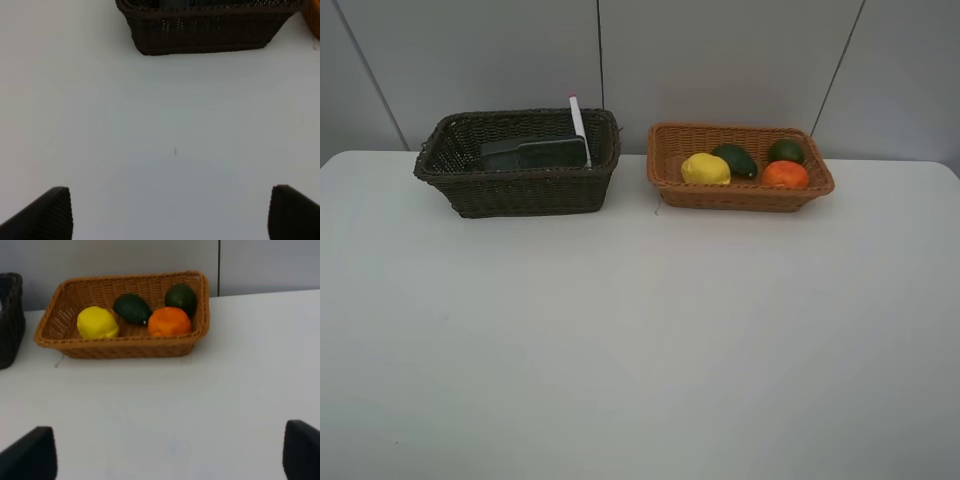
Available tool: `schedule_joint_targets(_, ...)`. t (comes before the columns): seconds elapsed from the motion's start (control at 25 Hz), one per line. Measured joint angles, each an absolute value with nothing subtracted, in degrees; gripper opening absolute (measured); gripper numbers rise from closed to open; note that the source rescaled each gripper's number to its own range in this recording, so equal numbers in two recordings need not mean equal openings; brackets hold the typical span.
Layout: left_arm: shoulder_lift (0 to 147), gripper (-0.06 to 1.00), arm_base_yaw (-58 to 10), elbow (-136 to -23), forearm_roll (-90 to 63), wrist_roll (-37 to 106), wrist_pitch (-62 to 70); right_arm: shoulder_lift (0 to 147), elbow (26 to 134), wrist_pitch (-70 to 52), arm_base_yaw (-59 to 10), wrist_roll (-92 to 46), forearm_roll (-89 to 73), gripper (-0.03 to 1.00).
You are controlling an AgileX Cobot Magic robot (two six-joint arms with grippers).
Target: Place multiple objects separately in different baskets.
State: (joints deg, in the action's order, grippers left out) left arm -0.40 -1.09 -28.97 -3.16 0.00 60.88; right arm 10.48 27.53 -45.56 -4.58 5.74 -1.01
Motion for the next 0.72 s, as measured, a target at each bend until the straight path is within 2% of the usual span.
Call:
schedule_joint_targets(0.2,-0.40,0.99,-1.09,-28.97,-3.16,0.00,60.88,0.54,28.50,-48.55,-4.58,6.78,0.00,0.99)
schedule_joint_targets(0.48,-0.40,0.99,-1.09,-28.97,-3.16,0.00,60.88,-0.24,30.25,-58.79,-4.58,6.77,6.26,0.99)
schedule_joint_targets(0.72,-0.40,0.99,-1.09,-28.97,-3.16,0.00,60.88,-0.24,29.16,-60.71,-4.58,6.77,8.45,0.99)
